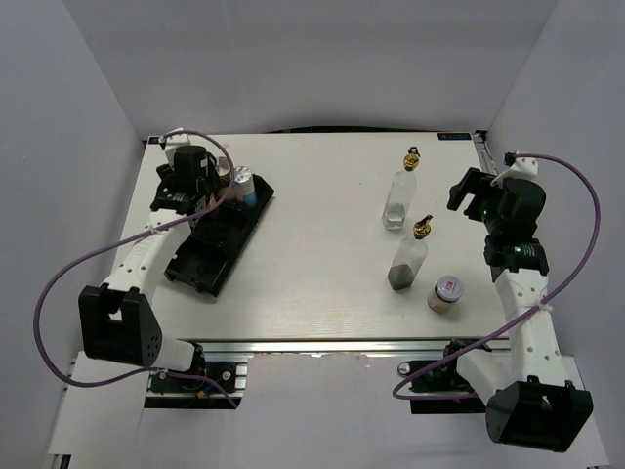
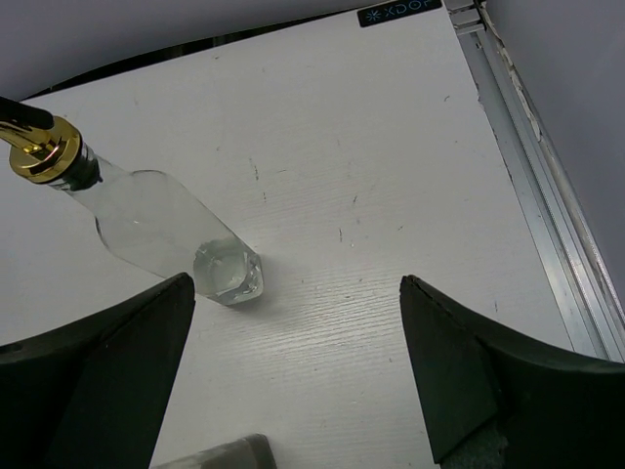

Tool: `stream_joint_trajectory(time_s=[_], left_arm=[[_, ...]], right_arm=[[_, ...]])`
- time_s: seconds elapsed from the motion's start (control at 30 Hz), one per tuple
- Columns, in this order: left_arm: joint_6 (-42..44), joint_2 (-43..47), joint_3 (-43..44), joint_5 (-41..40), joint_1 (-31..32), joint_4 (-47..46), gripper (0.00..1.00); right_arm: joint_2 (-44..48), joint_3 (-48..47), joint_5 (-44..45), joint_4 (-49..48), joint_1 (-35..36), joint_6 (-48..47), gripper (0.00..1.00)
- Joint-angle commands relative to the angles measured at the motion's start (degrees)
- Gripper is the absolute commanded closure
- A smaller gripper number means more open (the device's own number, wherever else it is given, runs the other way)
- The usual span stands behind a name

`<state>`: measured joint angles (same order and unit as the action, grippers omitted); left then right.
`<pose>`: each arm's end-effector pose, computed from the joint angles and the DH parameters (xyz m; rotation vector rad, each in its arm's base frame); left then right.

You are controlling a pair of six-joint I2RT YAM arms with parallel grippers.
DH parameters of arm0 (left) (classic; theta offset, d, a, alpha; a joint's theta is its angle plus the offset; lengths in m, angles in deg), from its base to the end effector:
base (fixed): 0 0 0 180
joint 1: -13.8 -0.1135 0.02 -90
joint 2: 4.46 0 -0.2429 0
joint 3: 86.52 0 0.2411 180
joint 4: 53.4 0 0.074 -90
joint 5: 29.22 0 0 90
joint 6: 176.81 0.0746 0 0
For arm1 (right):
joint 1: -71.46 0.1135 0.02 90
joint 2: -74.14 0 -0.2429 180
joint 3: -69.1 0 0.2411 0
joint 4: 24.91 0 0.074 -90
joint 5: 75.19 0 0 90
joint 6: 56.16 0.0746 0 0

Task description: Organize the condiment bottles

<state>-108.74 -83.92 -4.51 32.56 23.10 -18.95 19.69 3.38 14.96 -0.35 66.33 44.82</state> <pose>0.3364 -0.0193 0.2892 -0.5077 1.9970 0.1889 0.2588 -0.0234 0.3241 0.2545 1.7852 0.0705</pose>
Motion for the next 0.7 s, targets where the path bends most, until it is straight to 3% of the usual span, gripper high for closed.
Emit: stream_joint_trajectory(time_s=[0.0,0.2,0.3,0.37,0.5,0.57,0.67], left_arm=[[-0.7,-0.1,-0.3,0.3,-1.0,-6.8,1.0],[0.0,-2.0,-3.3,-1.4,-1.7,-10.4,1.0],[-0.6,-4.1,-3.2,-2.3,-2.1,-11.0,1.0],[-1.1,-5.5,-3.0,-4.2,-2.2,-10.9,0.9],[-2.0,-6.8,-3.5,-5.4,-2.8,-11.7,0.86],[-2.1,-7.0,-4.0,-5.4,-2.9,-12.1,0.76],[-2.1,-7.0,-4.7,-5.6,-3.0,-12.6,0.75]], right_arm=[[1.9,-0.3,-3.0,-2.9,0.0,-2.0,0.11],[3.6,1.2,-4.3,-5.0,0.0,-2.8,0.1],[3.2,-0.6,-9.3,-3.0,0.0,-6.7,0.11],[3.1,-1.9,-12.9,-2.5,0.0,-8.2,0.11],[2.3,-4.6,-27.0,-3.8,0.0,-10.7,0.11],[1.3,-5.4,-31.4,-3.8,0.2,-10.7,0.11],[0.0,-7.0,-32.2,-2.5,0.7,-12.5,0.11]])
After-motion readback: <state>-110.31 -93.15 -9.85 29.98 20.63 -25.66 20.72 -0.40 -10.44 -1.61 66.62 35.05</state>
